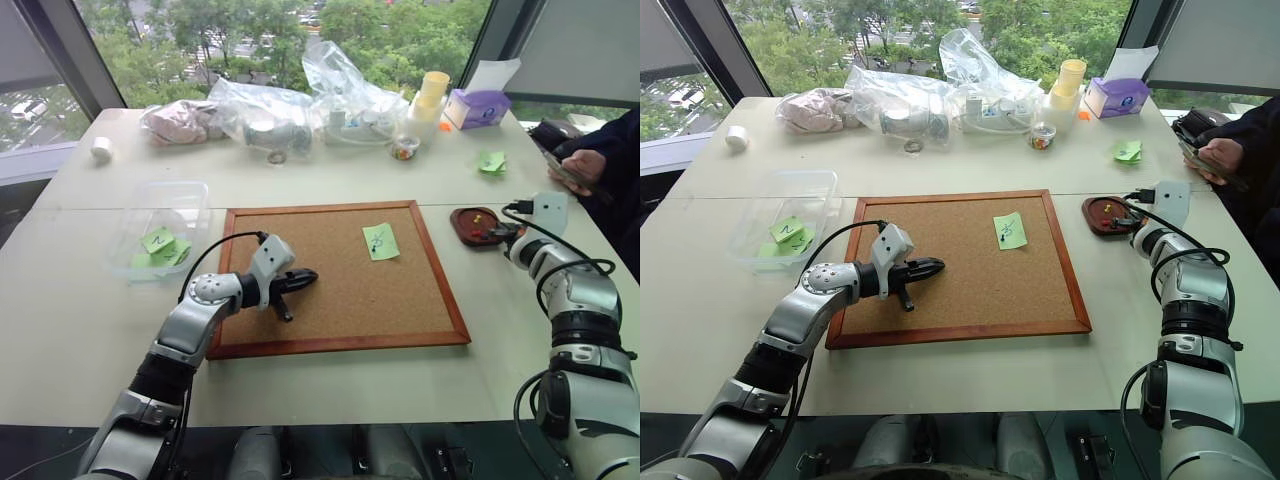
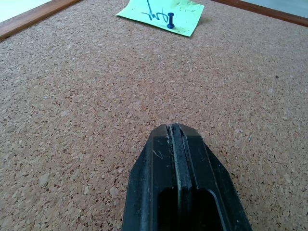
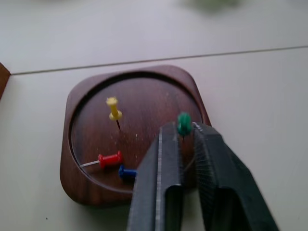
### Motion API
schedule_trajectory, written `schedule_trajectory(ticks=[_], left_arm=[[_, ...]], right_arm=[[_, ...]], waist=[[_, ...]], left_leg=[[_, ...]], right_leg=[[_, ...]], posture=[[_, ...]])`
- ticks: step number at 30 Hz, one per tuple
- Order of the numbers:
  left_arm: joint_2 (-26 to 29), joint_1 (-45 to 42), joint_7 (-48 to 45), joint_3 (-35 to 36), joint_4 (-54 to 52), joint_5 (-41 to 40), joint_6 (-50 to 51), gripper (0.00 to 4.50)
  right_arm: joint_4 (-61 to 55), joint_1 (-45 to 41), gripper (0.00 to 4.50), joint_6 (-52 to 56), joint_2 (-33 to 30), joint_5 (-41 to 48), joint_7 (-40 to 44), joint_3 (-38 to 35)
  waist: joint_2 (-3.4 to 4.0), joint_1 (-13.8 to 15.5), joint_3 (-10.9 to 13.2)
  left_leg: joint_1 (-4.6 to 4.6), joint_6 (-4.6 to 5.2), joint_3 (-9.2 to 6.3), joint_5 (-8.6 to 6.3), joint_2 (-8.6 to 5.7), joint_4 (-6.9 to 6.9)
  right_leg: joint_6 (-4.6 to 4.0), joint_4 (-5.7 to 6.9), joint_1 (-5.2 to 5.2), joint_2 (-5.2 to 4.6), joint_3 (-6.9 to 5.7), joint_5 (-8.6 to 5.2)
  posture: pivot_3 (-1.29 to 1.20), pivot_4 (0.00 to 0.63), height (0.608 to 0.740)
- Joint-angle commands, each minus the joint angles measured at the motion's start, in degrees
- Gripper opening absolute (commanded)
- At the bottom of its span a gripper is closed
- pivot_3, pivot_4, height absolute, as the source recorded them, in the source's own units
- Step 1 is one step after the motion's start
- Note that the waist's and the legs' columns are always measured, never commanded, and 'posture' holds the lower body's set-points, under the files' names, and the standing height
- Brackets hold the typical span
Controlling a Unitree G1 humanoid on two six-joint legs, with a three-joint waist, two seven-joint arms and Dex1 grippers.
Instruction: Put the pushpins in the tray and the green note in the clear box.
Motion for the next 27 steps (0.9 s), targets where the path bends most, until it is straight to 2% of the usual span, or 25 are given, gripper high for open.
schedule_trajectory(ticks=[1,8,16,21,27], left_arm=[[0.75,2.35,0.24,-1.54,2.81,1.85,2.92,0.0],[-0.54,1.51,0.83,-1.43,4.38,1.96,1.84,0.0],[-0.72,1.14,0.78,-1.42,5.27,2.23,1.04,0.0],[-0.75,0.76,0.48,-1.58,5.76,2.34,0.74,0.0],[-0.86,0.77,0.3,-1.84,5.23,2.34,1.06,0.0]], right_arm=[[-0.95,-1.21,1.82,-1.19,-0.29,0.53,-0.94,-1.05],[-3.34,-4.08,1.82,-2.46,-1.58,1.14,0.07,-0.89],[-22.69,0.99,1.82,12.65,-2.85,8.16,10.79,2.07],[-37.95,5.9,1.82,19.56,-3.88,12.15,18.32,8.97],[-40.42,6.28,1.82,18.65,1.5,9.99,16.84,16.18]], waist=[[0.0,0.02,0.0],[0.04,0.05,-0.01],[0.04,0.46,-0.01],[0.04,0.51,-0.01],[0.01,0.48,-0.04]], left_leg=[[0.01,0.0,-0.01,0.0,0.0,0.0],[0.0,0.0,0.0,0.0,0.0,0.0],[0.0,0.01,-0.05,0.0,0.03,0.0],[0.0,0.08,-0.09,-0.04,0.04,0.0],[0.0,0.35,-0.13,-0.2,0.03,0.02]], right_leg=[[0.0,0.0,0.01,0.0,-0.01,0.0],[0.0,0.0,0.0,-0.01,0.0,0.0],[0.01,0.01,0.01,-0.1,-0.01,0.0],[0.0,0.01,0.02,-0.15,-0.02,0.0],[0.0,0.01,0.02,-0.18,-0.07,0.01]], posture=[[0.0,0.15,0.74],[0.0,0.15,0.74],[0.0,0.15,0.74],[0.0,0.15,0.74],[0.0,0.15,0.74]])
